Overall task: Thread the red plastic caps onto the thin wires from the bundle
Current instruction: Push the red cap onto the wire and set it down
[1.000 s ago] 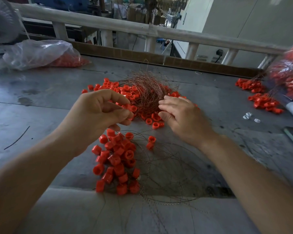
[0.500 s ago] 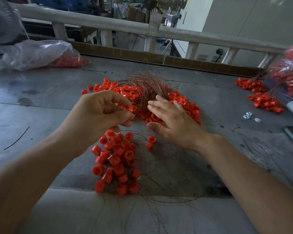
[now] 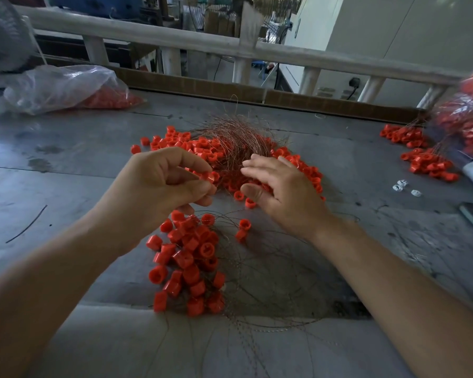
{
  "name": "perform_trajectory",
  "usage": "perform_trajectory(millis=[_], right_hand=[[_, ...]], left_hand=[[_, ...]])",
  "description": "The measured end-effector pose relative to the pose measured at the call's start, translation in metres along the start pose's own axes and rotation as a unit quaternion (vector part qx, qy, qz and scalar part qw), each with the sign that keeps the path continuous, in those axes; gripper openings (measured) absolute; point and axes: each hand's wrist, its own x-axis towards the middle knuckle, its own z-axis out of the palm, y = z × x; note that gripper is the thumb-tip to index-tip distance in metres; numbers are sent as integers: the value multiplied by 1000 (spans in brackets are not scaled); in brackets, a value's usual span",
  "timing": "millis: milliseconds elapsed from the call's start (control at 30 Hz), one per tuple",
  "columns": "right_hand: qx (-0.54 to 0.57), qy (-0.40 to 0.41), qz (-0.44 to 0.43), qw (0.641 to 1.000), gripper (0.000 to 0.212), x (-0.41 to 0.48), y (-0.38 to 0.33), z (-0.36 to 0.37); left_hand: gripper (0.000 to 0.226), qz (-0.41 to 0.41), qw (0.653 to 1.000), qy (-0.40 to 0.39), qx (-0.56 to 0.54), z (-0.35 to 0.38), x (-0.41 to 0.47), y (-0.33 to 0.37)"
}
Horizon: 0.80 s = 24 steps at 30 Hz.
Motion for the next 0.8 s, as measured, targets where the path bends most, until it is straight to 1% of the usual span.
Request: perform_trajectory(millis=[67, 100, 200, 300, 367, 433, 567, 733, 800], right_hand=[[18, 84, -11, 996, 23, 1, 1, -2], [30, 109, -7, 994, 16, 1, 0, -4], [49, 135, 30, 989, 7, 0, 1, -5], [63, 169, 65, 982, 8, 1, 2, -7], [82, 183, 86, 976, 13, 2, 1, -8], [85, 195, 87, 973, 17, 2, 1, -8], [71, 214, 80, 971, 12, 1, 2, -10], [109, 237, 112, 959, 6, 0, 3, -17], [151, 246, 120, 950, 18, 0, 3, -20]], left_hand=[[26, 0, 1000, -1, 0, 0, 0, 0], [26, 1, 1000, -2, 0, 0, 0, 0], [25, 4, 1000, -4, 2, 1, -1, 0], [19, 4, 1000, -4, 1, 0, 0, 0], [22, 7, 1000, -5, -1, 0, 0, 0], [25, 9, 1000, -4, -2, 0, 0, 0], [26, 10, 1000, -7, -4, 1, -1, -1], [16, 14, 1000, -3, 19, 1, 2, -5], [15, 33, 998, 2, 47, 0, 1, -4]])
